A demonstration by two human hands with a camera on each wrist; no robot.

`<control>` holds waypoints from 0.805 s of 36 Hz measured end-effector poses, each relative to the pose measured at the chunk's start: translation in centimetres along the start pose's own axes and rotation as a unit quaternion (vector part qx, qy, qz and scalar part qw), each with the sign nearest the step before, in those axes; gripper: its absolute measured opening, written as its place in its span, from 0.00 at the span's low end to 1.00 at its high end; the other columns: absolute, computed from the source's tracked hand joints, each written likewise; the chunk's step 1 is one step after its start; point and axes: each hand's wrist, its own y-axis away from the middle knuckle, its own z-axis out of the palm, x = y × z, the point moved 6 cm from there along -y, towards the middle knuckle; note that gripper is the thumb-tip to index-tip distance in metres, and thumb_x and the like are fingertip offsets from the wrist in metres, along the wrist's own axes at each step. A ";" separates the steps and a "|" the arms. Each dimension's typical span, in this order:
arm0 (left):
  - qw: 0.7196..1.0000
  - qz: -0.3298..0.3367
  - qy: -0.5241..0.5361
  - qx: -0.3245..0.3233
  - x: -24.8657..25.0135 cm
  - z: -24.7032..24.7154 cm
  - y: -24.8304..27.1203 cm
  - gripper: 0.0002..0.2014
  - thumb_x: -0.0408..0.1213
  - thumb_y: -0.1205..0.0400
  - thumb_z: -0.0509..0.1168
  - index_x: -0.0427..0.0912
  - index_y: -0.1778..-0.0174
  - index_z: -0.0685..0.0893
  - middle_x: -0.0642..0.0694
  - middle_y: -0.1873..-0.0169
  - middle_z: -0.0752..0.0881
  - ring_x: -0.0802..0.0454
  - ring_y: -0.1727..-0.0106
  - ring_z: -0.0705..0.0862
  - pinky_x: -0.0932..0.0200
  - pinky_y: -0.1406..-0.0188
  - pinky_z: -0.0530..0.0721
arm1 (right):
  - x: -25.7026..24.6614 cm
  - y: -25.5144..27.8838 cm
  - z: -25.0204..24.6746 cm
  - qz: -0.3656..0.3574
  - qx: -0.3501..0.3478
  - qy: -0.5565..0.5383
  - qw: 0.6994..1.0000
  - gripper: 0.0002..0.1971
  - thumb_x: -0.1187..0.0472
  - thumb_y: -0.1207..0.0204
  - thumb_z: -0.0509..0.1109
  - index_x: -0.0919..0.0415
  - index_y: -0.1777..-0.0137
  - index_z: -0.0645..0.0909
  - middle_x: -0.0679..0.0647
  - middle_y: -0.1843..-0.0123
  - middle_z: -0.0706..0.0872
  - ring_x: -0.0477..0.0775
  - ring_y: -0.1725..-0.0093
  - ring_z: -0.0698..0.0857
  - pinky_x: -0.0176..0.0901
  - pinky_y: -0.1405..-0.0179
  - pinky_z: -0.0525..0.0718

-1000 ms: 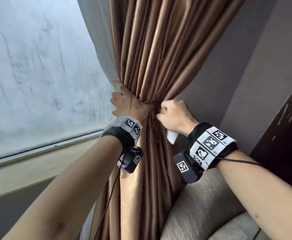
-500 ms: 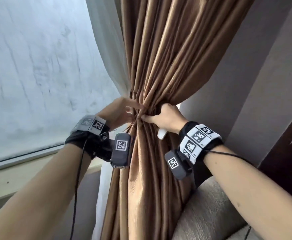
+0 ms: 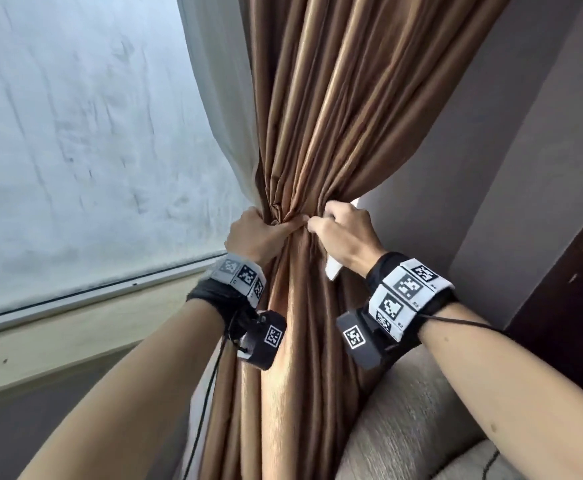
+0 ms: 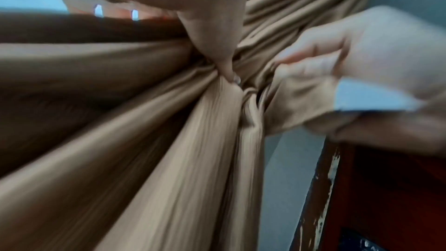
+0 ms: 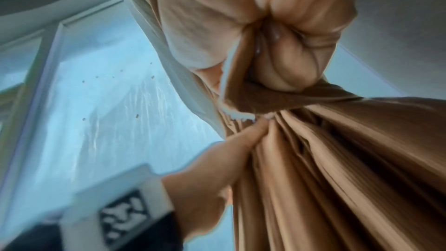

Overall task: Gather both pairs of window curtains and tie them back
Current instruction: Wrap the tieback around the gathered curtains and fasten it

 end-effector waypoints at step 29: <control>0.931 0.320 -0.012 -0.175 1.8 1.5 0.2 0.12 0.21 0.19 0.64 0.40 0.48 0.86 0.51 0.60 0.88 0.55 0.59 0.89 0.59 0.54 0.88 | 0.0 -4.4 1.1 -0.142 -0.017 0.117 0.983 0.25 0.59 0.27 0.69 0.59 0.79 0.58 0.51 0.77 0.60 0.50 0.70 0.62 0.45 0.73 0.64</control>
